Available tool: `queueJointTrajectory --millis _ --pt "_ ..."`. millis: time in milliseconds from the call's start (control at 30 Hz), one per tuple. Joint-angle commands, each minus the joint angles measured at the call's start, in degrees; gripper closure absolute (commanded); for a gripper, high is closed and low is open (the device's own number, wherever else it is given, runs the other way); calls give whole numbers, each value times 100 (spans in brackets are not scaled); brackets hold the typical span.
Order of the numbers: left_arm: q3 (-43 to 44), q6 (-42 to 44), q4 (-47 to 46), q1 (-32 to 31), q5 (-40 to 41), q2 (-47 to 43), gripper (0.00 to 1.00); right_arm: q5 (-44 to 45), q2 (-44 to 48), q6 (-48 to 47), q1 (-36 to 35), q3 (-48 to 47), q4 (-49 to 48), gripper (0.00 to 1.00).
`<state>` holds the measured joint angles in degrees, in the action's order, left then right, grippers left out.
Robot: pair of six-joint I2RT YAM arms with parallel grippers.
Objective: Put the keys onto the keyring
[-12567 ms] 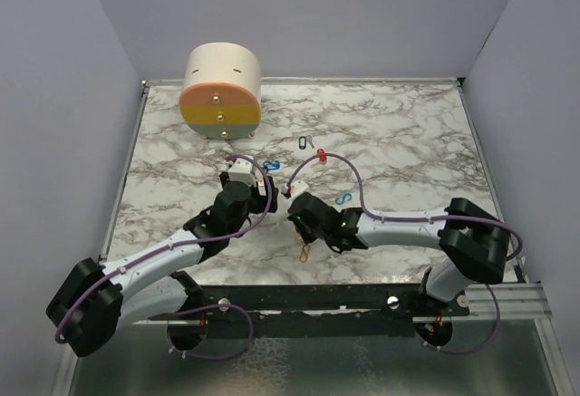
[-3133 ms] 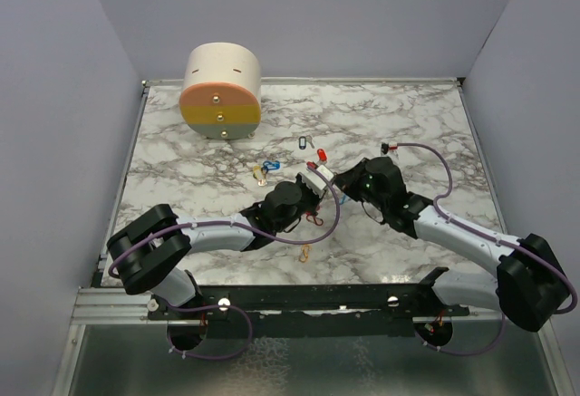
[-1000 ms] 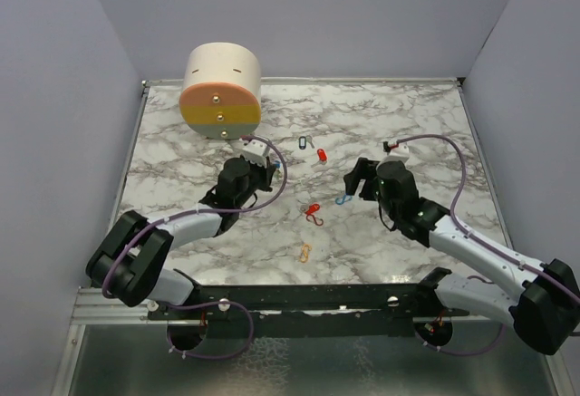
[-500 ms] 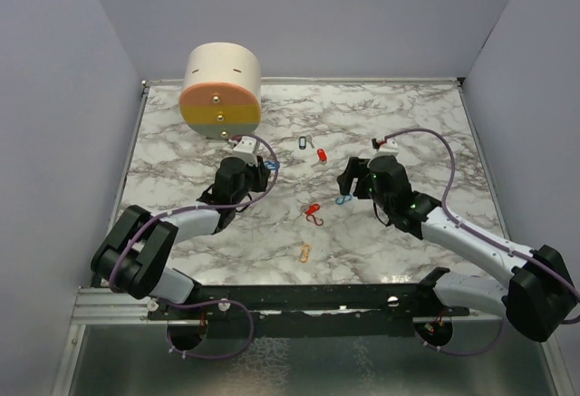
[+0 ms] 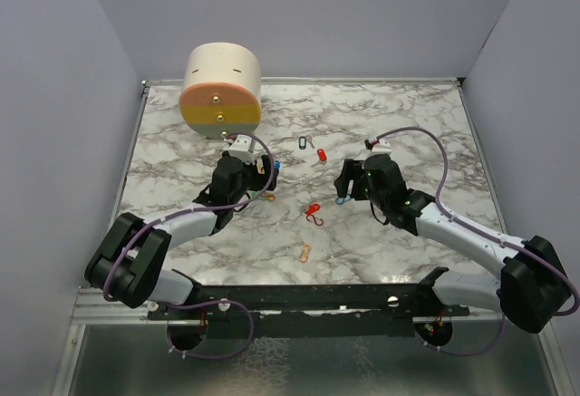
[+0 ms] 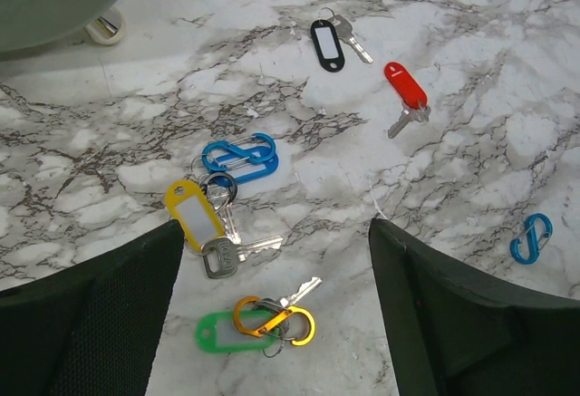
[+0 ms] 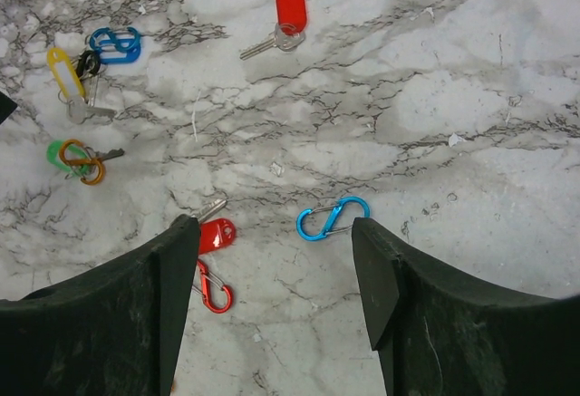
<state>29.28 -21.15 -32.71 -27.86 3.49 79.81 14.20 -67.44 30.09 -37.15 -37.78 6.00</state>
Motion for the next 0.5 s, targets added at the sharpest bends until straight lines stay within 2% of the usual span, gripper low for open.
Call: queueJointTrajectory --millis 0,133,333,467 --pt "5 -256 115 13 -316 -250 14 -103 -248 -214 -27 -353 -86 33" --pt "-34 -388 169 -121 -392 -387 9 20 -826 -422 -30 -815 131 41" --pt "-62 -458 322 -361 -441 -525 1 122 -2187 -588 -30 -1904 539 57" --pt "-159 -575 353 -430 -595 -591 1 338 -2933 -630 -27 -2544 730 60"
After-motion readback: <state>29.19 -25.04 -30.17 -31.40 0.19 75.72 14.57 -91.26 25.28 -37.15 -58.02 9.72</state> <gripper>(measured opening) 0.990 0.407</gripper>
